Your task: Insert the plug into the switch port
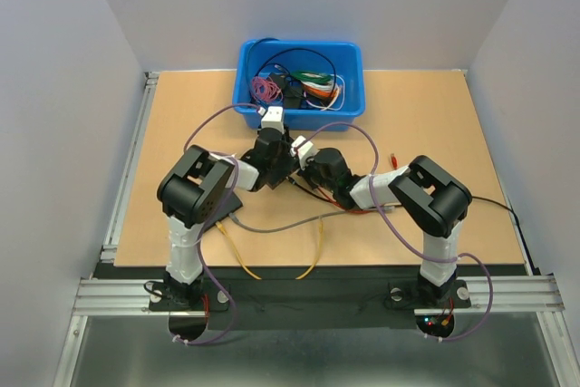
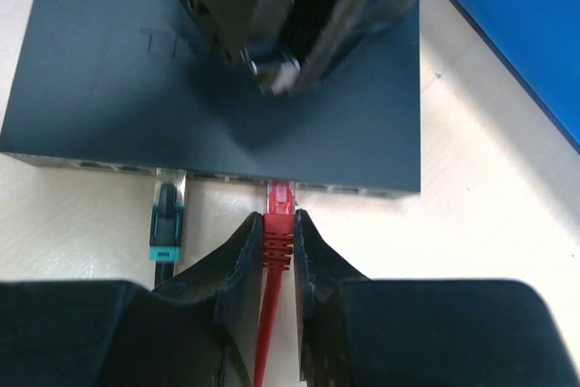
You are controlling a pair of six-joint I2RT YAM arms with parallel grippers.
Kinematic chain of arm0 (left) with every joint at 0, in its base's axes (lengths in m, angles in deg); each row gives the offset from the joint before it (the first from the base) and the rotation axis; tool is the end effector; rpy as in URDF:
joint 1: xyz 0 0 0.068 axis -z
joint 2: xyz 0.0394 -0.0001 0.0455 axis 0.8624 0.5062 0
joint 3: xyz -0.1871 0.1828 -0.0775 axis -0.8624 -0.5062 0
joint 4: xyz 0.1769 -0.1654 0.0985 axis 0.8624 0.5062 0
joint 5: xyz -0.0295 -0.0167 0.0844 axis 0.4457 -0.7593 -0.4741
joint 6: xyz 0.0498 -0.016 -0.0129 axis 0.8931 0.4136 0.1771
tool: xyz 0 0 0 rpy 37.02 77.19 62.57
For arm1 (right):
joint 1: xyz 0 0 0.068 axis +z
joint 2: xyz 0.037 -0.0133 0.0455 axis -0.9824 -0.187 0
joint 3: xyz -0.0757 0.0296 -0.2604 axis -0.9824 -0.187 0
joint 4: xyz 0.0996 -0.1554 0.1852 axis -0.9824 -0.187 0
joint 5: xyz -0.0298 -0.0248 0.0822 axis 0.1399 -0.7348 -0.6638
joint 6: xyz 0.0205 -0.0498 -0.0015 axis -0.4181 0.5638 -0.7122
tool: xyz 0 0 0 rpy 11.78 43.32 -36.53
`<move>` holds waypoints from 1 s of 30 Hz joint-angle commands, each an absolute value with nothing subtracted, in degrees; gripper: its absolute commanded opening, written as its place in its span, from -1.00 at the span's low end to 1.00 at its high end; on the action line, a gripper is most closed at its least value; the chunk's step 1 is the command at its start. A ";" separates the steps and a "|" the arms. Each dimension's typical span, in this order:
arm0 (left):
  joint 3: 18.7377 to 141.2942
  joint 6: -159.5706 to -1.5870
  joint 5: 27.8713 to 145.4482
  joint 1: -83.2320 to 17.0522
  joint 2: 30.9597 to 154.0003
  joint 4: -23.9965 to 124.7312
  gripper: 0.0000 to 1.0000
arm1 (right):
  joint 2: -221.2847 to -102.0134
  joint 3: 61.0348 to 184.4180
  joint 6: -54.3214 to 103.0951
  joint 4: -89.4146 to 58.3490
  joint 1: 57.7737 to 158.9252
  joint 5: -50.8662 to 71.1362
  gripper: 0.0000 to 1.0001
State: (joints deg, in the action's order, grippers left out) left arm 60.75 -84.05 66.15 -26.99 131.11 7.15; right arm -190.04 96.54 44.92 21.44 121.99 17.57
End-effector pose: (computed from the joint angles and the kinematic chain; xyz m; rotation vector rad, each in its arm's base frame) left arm 0.3437 -0.2108 0.1394 0.1340 1.8529 -0.3838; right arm 0.2810 0.2599 0.1362 -0.9479 1.7597 0.3312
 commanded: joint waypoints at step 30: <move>56.71 -94.05 78.84 -25.83 131.78 34.27 0.02 | -175.50 87.79 42.89 44.57 122.82 24.62 0.34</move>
